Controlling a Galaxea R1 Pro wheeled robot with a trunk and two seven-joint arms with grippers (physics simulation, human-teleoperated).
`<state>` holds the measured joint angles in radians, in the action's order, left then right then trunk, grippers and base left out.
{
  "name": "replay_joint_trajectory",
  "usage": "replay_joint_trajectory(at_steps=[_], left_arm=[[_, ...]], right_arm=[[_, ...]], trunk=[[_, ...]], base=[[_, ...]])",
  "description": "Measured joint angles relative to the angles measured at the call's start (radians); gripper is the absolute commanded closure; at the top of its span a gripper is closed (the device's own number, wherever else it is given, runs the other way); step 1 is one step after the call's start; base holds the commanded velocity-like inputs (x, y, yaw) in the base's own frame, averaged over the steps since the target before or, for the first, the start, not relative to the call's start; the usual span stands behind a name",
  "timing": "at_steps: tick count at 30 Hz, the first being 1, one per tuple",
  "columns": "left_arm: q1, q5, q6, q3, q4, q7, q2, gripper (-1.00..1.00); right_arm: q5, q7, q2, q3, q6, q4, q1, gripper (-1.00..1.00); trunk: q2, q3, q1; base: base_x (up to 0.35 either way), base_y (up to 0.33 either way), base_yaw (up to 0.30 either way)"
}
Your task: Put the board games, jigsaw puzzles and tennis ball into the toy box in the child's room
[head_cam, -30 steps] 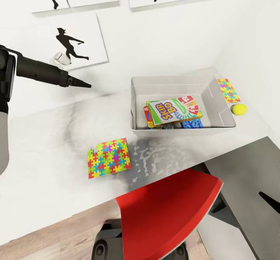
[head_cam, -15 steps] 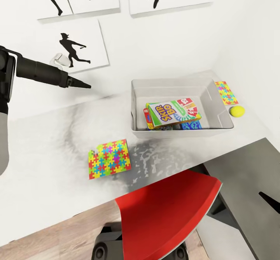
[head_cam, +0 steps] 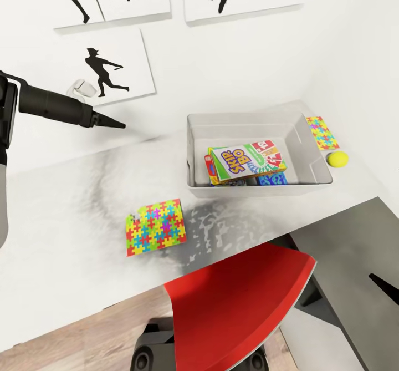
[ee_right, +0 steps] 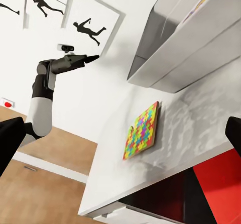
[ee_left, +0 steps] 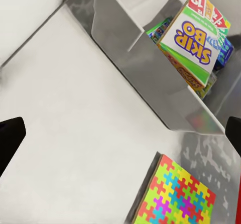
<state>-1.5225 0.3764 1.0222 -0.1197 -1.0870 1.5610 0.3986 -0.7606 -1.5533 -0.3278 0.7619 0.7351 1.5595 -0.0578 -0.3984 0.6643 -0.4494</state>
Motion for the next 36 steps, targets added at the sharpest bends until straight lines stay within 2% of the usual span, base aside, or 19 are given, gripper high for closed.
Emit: replay_joint_trajectory(at_steps=[17,22,26,30,32,33,34,35,36], left_arm=[[0.027,0.002,-0.003,0.006,0.005,0.000,0.008,-1.00],[0.058,0.003,-0.003,0.009,0.005,0.000,0.015,-1.00],[0.111,0.002,-0.003,0.025,0.005,0.000,0.023,-1.00],[0.203,0.001,-0.005,0.080,0.005,0.000,0.044,-1.00],[0.261,0.000,-0.007,0.126,0.005,0.000,0.052,-1.00],[0.299,0.001,-0.013,0.164,0.005,0.000,0.056,-1.00],[0.321,0.000,-0.020,0.185,0.005,0.000,0.058,-1.00],[0.360,0.001,-0.039,0.229,0.004,0.000,0.060,-1.00],[0.381,0.000,-0.051,0.253,0.003,0.001,0.062,-1.00]], right_arm=[[0.000,0.000,0.002,-0.001,-0.019,0.000,0.000,-1.00],[0.000,0.000,0.002,-0.001,-0.023,0.000,0.000,-1.00],[0.000,0.000,0.001,0.000,-0.024,0.000,-0.001,-1.00],[0.000,0.000,0.001,0.001,-0.025,0.000,-0.001,-1.00],[0.001,0.000,0.001,0.001,-0.025,0.000,-0.002,-1.00],[0.001,0.000,0.001,0.001,-0.026,0.000,-0.002,-1.00],[0.001,0.000,0.001,0.001,-0.026,0.000,-0.002,-1.00],[0.001,0.000,0.001,0.001,-0.026,0.000,-0.002,-1.00],[0.001,0.000,0.000,0.001,-0.026,0.000,-0.002,-1.00]], trunk=[[0.000,-0.023,0.000],[0.000,-0.031,0.000],[0.000,-0.038,0.000],[0.000,-0.044,0.000],[0.000,-0.047,0.000],[0.000,-0.049,0.000],[0.000,-0.051,0.000],[0.000,-0.052,0.000],[0.000,-0.054,0.000]], base=[[0.000,0.000,0.000],[0.000,0.000,0.000],[0.000,0.000,0.000],[0.000,0.000,0.000],[0.000,0.000,0.000],[0.000,0.000,0.000],[0.000,0.000,0.000],[0.000,0.000,0.000],[0.000,0.000,0.000]])
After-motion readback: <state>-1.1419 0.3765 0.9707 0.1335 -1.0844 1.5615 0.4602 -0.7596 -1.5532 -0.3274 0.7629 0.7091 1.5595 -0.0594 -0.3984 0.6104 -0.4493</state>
